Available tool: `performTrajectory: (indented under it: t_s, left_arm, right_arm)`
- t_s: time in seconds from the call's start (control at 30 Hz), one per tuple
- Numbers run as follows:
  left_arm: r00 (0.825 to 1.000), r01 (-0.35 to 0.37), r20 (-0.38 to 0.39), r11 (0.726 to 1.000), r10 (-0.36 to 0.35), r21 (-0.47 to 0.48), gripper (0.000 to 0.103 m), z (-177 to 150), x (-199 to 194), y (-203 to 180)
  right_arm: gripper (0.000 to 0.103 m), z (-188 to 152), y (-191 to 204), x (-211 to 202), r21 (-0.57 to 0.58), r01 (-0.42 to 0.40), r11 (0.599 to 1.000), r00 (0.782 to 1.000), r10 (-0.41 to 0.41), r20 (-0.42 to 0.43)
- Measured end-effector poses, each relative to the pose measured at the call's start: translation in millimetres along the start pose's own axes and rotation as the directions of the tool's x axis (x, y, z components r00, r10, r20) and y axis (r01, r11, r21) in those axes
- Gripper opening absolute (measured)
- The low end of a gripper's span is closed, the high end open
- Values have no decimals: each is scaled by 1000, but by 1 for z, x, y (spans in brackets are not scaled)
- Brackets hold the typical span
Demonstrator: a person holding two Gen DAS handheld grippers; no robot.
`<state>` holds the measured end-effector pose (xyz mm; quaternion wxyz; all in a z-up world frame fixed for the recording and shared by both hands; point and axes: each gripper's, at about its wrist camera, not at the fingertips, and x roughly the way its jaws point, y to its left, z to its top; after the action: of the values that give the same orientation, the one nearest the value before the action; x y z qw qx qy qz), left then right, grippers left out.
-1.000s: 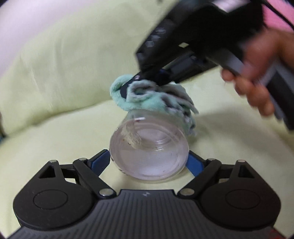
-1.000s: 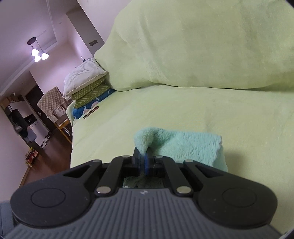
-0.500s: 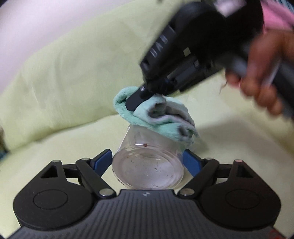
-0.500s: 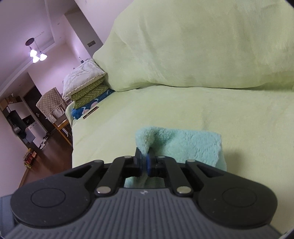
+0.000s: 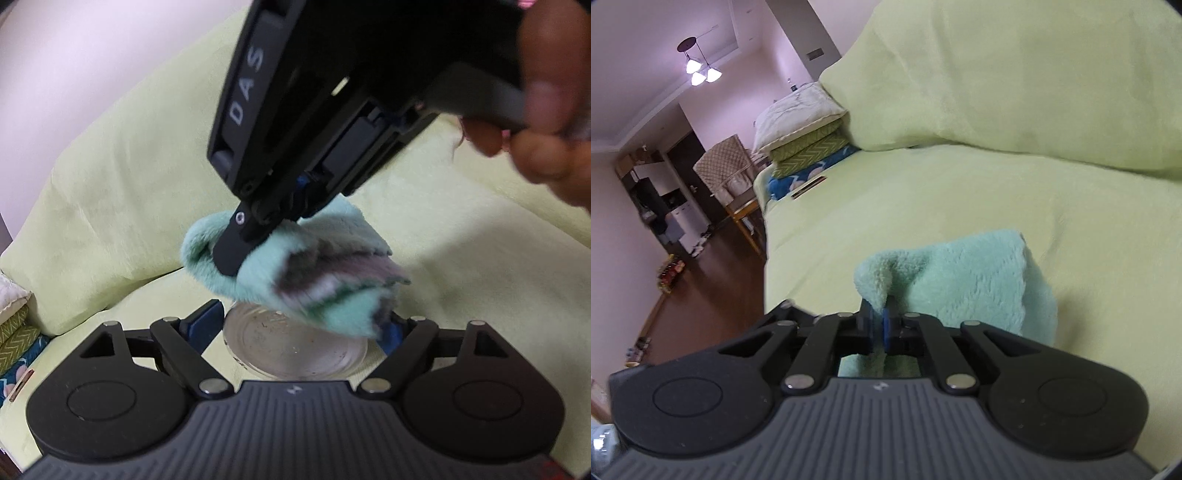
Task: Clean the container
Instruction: 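Hold the jar with the left gripper while the right gripper scrubs its base with the cloth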
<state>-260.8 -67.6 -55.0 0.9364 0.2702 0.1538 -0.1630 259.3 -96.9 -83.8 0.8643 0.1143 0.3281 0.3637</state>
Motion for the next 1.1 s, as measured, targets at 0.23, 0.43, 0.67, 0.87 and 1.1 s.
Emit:
performTrajectory:
  t_s: [0.23,0.43,0.67,0.87,1.1]
  left_arm:
    - [1000,0,6,1000,1,-22,86,3,-3,0]
    - [992,111,-33,973,-120,-202,88,15,3,22]
    - [992,115,-32,977,-123,-179,87,21,5,10]
    - [999,37,-34,998,-38,-41,87,15,1,-11]
    - [1000,-9,-21,998,10,68,87,17,-2,-32]
  right_arm:
    - [1,13,-34,0,47,123,991,988,-127,85]
    - [1,6,-44,-5,103,83,991,990,-94,105]
    - [2,2,-43,-13,132,90,987,989,-104,101]
    - [5,4,-17,-29,49,40,998,997,-43,68]
    - [5,-4,15,-22,-63,-1,998,999,-1,-36]
